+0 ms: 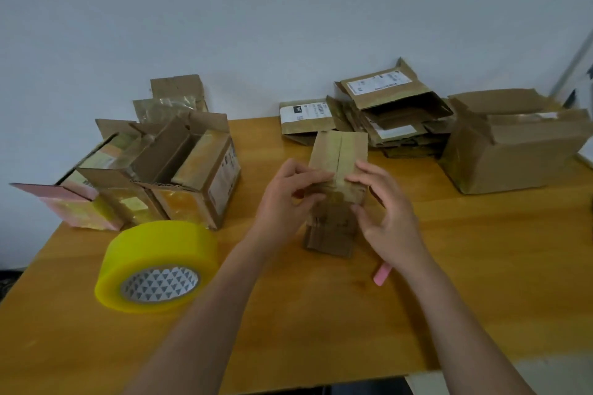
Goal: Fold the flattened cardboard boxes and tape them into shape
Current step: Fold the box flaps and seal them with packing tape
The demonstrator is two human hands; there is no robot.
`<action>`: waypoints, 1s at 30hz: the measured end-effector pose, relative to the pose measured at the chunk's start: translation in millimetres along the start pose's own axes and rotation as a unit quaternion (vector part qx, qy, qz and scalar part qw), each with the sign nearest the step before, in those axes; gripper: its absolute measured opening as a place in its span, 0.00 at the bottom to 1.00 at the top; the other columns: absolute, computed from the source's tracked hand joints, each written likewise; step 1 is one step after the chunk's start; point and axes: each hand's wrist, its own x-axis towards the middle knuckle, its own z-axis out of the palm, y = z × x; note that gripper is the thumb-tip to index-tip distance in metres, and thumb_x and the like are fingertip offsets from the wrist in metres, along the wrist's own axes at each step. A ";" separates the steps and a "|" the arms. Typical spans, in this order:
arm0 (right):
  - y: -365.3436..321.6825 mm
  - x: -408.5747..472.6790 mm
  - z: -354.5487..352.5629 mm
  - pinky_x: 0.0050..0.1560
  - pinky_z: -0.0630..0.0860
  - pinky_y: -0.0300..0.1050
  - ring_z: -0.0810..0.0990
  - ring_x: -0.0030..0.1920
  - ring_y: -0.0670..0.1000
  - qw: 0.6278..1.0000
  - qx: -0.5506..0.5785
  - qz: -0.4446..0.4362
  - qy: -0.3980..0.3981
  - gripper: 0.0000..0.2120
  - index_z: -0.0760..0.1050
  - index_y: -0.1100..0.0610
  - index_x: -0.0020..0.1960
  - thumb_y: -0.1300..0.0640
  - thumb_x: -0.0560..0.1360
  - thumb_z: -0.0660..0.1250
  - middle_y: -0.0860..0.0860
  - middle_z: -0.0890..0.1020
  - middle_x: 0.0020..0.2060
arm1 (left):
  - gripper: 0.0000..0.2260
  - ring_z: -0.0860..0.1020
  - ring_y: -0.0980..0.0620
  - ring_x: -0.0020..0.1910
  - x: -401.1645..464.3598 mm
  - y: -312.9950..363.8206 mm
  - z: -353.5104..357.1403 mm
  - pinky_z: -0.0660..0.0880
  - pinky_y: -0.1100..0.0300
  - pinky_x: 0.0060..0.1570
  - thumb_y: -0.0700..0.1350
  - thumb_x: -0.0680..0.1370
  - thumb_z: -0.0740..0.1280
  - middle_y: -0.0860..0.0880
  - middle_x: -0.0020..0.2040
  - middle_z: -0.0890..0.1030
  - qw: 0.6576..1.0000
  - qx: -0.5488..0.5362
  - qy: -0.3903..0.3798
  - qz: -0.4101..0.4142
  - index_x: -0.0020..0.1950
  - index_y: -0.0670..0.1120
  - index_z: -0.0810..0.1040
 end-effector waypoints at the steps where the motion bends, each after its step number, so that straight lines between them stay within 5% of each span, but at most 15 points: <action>1: 0.4 1.9 -0.8 0.70 0.63 0.36 0.65 0.71 0.39 1.000 -0.002 -0.001 -0.001 0.22 0.75 0.48 0.63 0.66 0.73 0.71 0.41 0.70 0.69 | 0.18 0.74 0.60 0.52 1.1 -1.1 0.9 0.76 0.63 0.56 0.35 0.74 0.72 0.59 0.51 0.72 1.000 0.000 0.003 0.003 0.61 0.50 0.81; 4: -0.9 5.4 -2.5 0.67 0.60 0.27 0.65 0.69 0.34 1.000 -0.007 -0.010 -0.002 0.17 0.72 0.43 0.62 0.58 0.76 0.69 0.41 0.70 0.69 | 0.16 0.75 0.60 0.52 4.5 -4.4 2.6 0.77 0.63 0.55 0.36 0.74 0.73 0.59 0.51 0.73 1.000 -0.007 0.011 0.002 0.60 0.49 0.82; 9: 1.2 2.1 6.4 0.68 0.72 0.52 0.66 0.71 0.40 1.000 0.012 -0.003 0.024 0.07 0.76 0.45 0.56 0.53 0.79 0.65 0.45 0.70 0.71 | 0.15 0.75 0.58 0.52 5.6 -10.8 7.3 0.78 0.61 0.53 0.37 0.73 0.73 0.58 0.51 0.74 0.998 -0.043 0.032 0.021 0.58 0.49 0.82; 14: 3.8 -0.3 8.8 0.63 0.75 0.58 0.69 0.71 0.43 0.997 0.066 -0.013 0.041 0.07 0.77 0.45 0.54 0.54 0.79 0.63 0.43 0.69 0.71 | 0.13 0.73 0.60 0.53 2.6 -15.6 11.7 0.75 0.68 0.53 0.38 0.73 0.74 0.53 0.53 0.73 0.995 -0.091 0.046 0.022 0.54 0.51 0.83; 24: 17.5 1.5 8.9 0.59 0.79 0.47 0.76 0.66 0.48 0.994 0.052 -0.086 0.041 0.06 0.79 0.58 0.52 0.62 0.79 0.64 0.52 0.74 0.68 | 0.11 0.73 0.60 0.54 5.0 -24.6 16.1 0.76 0.67 0.52 0.42 0.71 0.74 0.50 0.53 0.74 0.988 -0.141 0.060 0.018 0.53 0.49 0.84; 28: 16.8 -3.3 3.8 0.63 0.76 0.56 0.70 0.72 0.50 0.996 0.047 -0.077 -0.002 0.15 0.77 0.59 0.58 0.70 0.74 0.64 0.53 0.72 0.71 | 0.09 0.73 0.59 0.56 3.1 -22.2 11.3 0.78 0.61 0.54 0.47 0.72 0.72 0.51 0.54 0.73 0.992 -0.122 0.038 0.014 0.52 0.53 0.84; 30: 12.4 -2.9 2.0 0.64 0.75 0.60 0.69 0.72 0.48 0.995 0.085 -0.055 -0.004 0.12 0.78 0.60 0.56 0.63 0.74 0.62 0.53 0.73 0.69 | 0.08 0.71 0.61 0.56 3.4 -13.9 7.9 0.78 0.62 0.53 0.51 0.71 0.72 0.53 0.54 0.72 0.988 -0.153 0.018 -0.029 0.49 0.55 0.84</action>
